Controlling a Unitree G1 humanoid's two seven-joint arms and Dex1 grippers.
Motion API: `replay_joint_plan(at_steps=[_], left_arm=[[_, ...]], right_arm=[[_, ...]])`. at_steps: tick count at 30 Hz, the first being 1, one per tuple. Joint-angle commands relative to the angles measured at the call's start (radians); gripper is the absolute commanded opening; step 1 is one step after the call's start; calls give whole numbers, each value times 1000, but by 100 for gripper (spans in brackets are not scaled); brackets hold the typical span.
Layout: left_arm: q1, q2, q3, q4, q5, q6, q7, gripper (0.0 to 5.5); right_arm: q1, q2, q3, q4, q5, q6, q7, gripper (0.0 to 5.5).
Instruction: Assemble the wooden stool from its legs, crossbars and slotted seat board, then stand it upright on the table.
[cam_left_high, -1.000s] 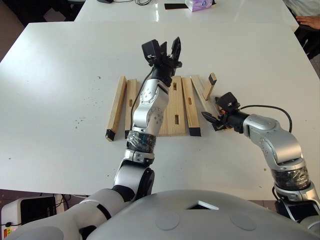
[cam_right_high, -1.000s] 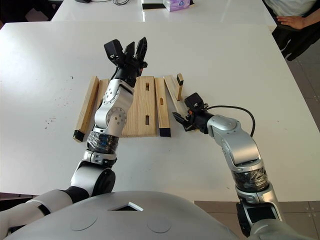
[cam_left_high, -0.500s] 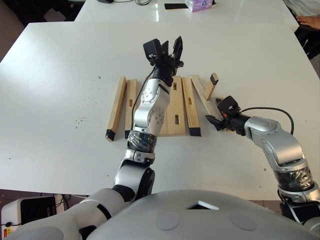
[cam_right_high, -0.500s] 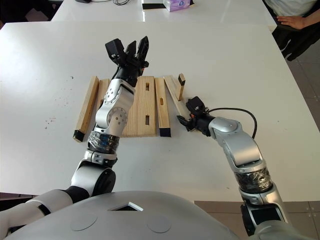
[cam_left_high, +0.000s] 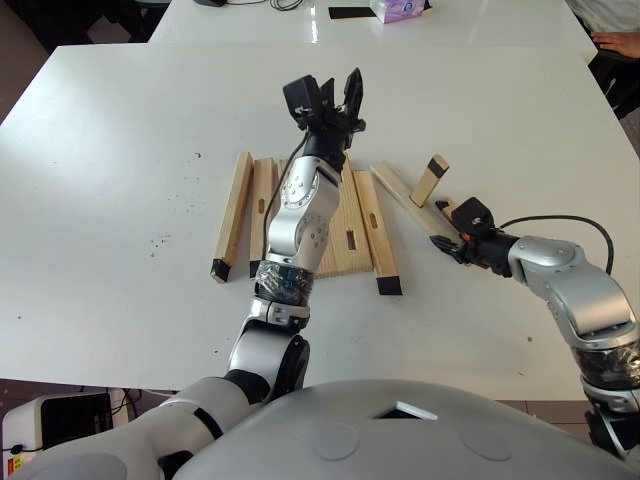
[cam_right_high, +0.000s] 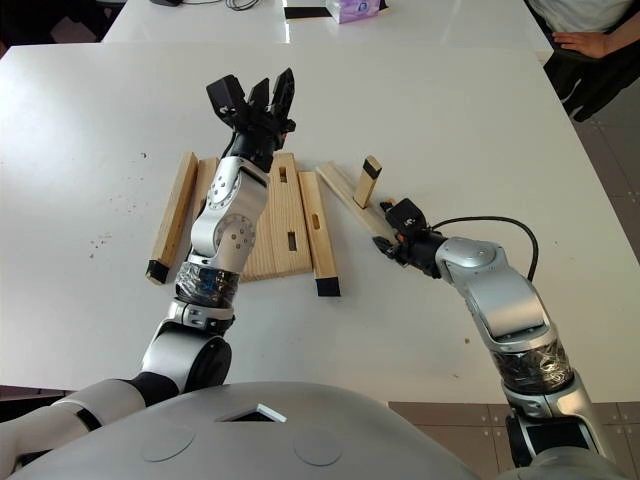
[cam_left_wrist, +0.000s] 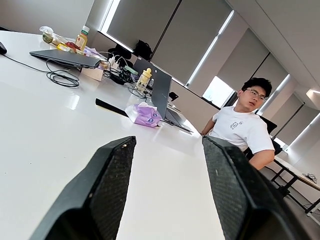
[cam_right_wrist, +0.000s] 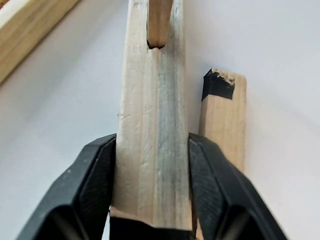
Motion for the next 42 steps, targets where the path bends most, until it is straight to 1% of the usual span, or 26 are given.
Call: replay_joint_plan(at_steps=[1,2,4,5,7,10,12,15,16,18,19,23,26,29,34,37,42], left_arm=[[76,-95,10,-28,12,-31,29,248],[82,-94,27,-42,12,-55,42,248],[88,-82,75,-119,-66,-46,40,248],[79,-63,94,-164,-105,-23,38,248],[55,-20,119,-226,-162,31,39,248],[23,60,190,-311,-321,185,48,248],[24,112,233,-369,-454,287,20,248],[45,231,283,-435,-670,441,-126,248],[41,275,299,-430,-727,491,-172,262],[23,361,309,-408,-773,567,-258,281],[12,400,311,-395,-790,601,-297,300],[-33,510,341,-359,-879,703,-393,359],[-44,578,369,-363,-953,761,-452,361],[-54,617,379,-368,-1018,805,-467,361],[-103,647,365,-379,-1140,859,-449,361],[-139,651,351,-396,-1176,864,-453,361],[-187,655,343,-385,-1212,848,-427,361]], right_arm=[[-42,44,-73,6,71,-2,28,206],[-83,54,-108,31,105,2,52,206],[-186,44,-198,121,182,24,110,206],[-227,34,-236,164,216,38,134,206],[-265,16,-279,209,256,51,163,206],[-317,31,-339,284,323,48,205,206],[-379,53,-382,391,354,7,217,206],[-473,109,-441,471,446,-35,263,206],[-489,111,-435,474,463,-45,294,206],[-514,95,-395,474,475,-59,357,206],[-532,87,-384,469,490,-52,386,206],[-628,38,-403,423,633,67,480,206],[-690,-12,-390,392,709,129,549,206],[-707,-34,-341,355,728,122,608,206],[-718,-24,-296,327,746,98,643,206],[-715,-24,-276,315,753,85,660,206],[-673,-66,-195,300,694,13,741,206]])
